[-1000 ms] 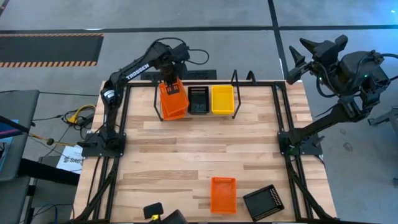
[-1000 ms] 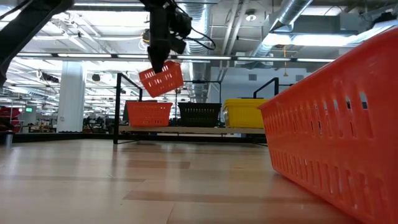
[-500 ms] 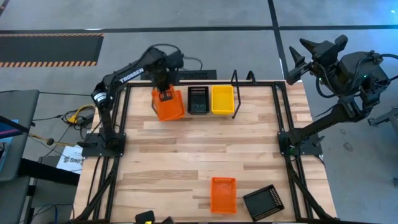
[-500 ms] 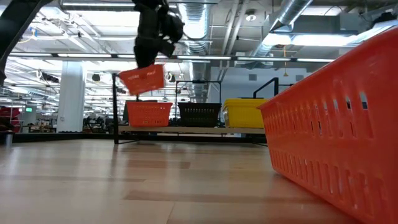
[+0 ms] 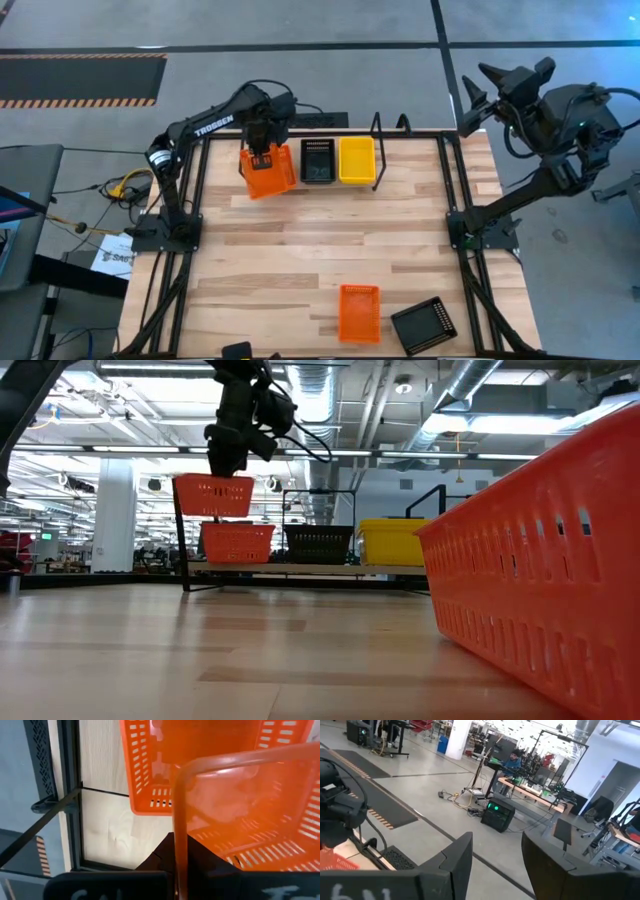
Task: Stack baskets on shelf by color
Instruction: Stack the right orange basket on the orange basket on the shelf
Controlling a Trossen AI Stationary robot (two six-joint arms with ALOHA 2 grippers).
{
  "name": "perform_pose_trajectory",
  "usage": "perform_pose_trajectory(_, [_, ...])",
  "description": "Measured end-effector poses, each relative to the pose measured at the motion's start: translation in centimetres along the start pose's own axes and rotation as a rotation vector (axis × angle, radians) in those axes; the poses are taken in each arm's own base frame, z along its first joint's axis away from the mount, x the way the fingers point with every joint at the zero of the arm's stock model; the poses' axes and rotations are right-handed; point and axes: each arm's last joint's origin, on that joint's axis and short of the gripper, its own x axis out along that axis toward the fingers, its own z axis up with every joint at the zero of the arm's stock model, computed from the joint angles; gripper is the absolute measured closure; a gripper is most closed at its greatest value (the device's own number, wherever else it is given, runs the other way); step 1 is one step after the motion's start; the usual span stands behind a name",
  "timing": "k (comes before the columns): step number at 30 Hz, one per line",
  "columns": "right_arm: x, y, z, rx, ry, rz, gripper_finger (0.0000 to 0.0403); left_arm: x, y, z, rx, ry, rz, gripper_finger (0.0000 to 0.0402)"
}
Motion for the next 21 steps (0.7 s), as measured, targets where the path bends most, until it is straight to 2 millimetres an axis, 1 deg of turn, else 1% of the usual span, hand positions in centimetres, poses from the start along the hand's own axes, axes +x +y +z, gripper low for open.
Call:
perform_pose_trajectory(5, [0.1,0.5,0.1,-0.010,0.003,0.000,0.0215,0.0,0.0,0.1,0.014,-0.011,0.007,0.0402])
perform_pose_trajectory(9, [0.2,0.7,0.1,-0.015,0.004,0.000,0.0214,0.0,0.2,0.5,0.030,-0.056,0.010,0.0402])
perform_pose_trajectory(15, [0.2,0.7,0.1,-0.011,0.004,0.000,0.0216,-0.9,0.4,0.9,0.027,-0.132,0.014,0.0402])
perform_pose_trajectory(21, [0.2,0.7,0.1,-0.010,0.004,0.000,0.0217,-1.9,1.1,1.1,0.006,-0.224,-0.005,0.0402])
